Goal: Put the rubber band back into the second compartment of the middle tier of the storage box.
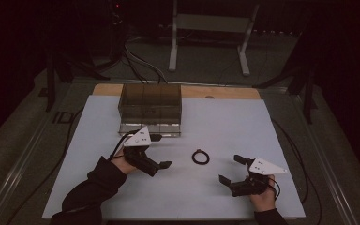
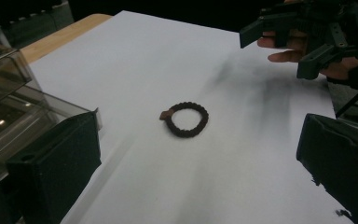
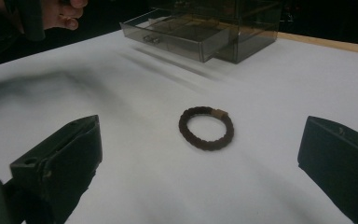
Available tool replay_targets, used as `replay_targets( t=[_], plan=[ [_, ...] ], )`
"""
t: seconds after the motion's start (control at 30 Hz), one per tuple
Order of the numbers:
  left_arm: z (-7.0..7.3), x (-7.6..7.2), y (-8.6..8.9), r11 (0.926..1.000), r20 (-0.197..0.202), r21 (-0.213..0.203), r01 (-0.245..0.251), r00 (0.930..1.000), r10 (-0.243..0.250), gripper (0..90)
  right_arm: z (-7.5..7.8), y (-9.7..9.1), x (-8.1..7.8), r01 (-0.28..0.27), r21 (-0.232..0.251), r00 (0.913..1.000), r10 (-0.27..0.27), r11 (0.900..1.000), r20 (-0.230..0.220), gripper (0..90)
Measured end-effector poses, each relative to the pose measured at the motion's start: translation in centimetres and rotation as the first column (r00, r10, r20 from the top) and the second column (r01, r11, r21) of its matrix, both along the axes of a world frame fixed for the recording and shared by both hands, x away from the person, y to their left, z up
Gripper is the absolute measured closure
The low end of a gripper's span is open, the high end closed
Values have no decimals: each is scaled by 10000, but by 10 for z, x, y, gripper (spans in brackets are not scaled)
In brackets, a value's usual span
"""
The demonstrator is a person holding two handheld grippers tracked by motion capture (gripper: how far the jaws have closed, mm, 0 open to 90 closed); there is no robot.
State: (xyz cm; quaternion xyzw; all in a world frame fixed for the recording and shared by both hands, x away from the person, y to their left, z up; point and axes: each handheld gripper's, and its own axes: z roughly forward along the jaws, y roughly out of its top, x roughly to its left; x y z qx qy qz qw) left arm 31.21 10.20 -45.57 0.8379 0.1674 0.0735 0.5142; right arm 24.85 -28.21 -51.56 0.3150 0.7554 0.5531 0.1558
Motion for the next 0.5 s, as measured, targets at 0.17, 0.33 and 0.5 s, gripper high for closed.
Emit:
replay_targets(
  t=[0.17,0.33,0.5],
  plan=[
    [-4,5,-14,9998,-130,93,159,9998,-158,3,0,0,0,-15,17,10000,15,10000,8,0],
    [-8,8,-30,9997,-236,171,184,9996,-180,4,0,0,0,-12,27,10000,12,10000,-17,0],
    [-13,13,-46,9993,-395,258,268,9989,-258,4,0,1,0,-49,43,10000,50,10000,-32,0]
  ],
)
